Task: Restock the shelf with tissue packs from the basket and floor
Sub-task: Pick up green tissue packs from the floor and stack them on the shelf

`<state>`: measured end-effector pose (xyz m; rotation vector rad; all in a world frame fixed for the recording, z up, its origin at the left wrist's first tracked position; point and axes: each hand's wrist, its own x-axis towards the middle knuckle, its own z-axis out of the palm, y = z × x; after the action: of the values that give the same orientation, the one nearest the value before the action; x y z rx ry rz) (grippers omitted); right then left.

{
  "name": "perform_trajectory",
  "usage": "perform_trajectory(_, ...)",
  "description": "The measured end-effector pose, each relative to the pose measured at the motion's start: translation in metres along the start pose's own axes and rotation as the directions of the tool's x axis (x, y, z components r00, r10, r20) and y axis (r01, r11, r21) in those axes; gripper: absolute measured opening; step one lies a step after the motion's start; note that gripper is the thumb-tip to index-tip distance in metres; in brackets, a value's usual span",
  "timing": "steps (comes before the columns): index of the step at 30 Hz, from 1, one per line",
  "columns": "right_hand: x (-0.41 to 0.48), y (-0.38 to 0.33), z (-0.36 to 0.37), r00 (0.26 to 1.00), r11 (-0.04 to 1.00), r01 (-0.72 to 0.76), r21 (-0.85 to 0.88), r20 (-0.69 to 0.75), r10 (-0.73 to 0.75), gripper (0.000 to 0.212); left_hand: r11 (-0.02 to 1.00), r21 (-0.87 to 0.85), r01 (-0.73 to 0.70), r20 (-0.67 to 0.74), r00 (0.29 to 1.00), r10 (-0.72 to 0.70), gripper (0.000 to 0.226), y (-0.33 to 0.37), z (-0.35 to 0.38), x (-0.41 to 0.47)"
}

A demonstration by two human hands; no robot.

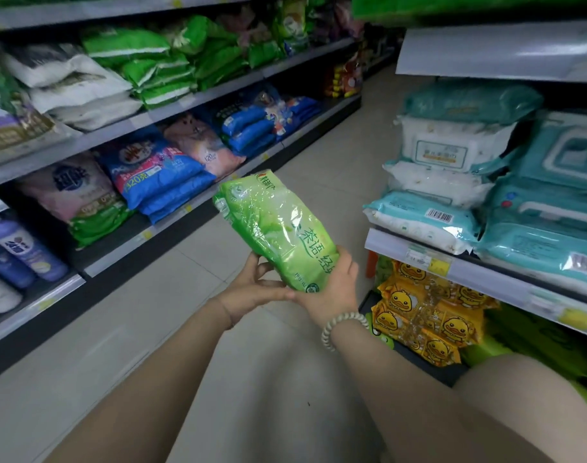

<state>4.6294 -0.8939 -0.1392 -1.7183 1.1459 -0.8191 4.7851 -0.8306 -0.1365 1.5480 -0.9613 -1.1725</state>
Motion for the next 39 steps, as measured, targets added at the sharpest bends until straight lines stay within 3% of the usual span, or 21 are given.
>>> perform_trajectory(4,0.004,-0.020,-0.019,0.997,0.996,0.079,-0.042,-0.021,-0.080,0.102,0.970,-0.224,-0.097,-0.121,0.990,0.071,0.079,0.041,0.005,0.001)
perform_trajectory(9,0.013,-0.042,-0.043,0.977,0.967,0.194,-0.166,-0.059,-0.206,0.103,0.852,-0.465,-0.242,-0.276,0.954,0.120,0.074,0.086,0.009,0.011)
perform_trajectory(18,0.019,-0.091,-0.097,0.930,0.905,0.323,-0.277,-0.084,-0.357,0.108,0.791,-0.528,-0.308,-0.332,0.933,0.142,0.073,0.149,0.017,0.010)
perform_trajectory(22,0.022,-0.114,-0.116,0.875,0.862,0.383,-0.332,-0.168,-0.453,0.091,0.756,-0.551,-0.354,-0.311,0.928,0.207,0.061,0.182,0.023,0.007)
perform_trajectory(26,0.025,-0.137,-0.137,0.812,0.840,0.442,-0.315,-0.257,-0.524,0.071,0.729,-0.578,-0.366,-0.288,0.928,0.237,0.077,0.211,0.029,0.004)
perform_trajectory(28,0.024,-0.148,-0.146,0.777,0.823,0.475,-0.312,-0.291,-0.559,0.059,0.707,-0.596,-0.380,-0.319,0.920,0.226,0.066,0.220,0.032,0.004)
perform_trajectory(34,0.023,-0.168,-0.164,0.687,0.733,0.541,-0.412,-0.287,-0.668,0.038,0.643,-0.667,-0.376,-0.300,0.926,0.230,0.056,0.241,0.042,-0.001)
perform_trajectory(39,0.020,-0.178,-0.170,0.603,0.631,0.586,-0.508,-0.248,-0.759,0.051,0.612,-0.694,-0.378,-0.285,0.926,0.248,0.047,0.260,0.055,-0.015)
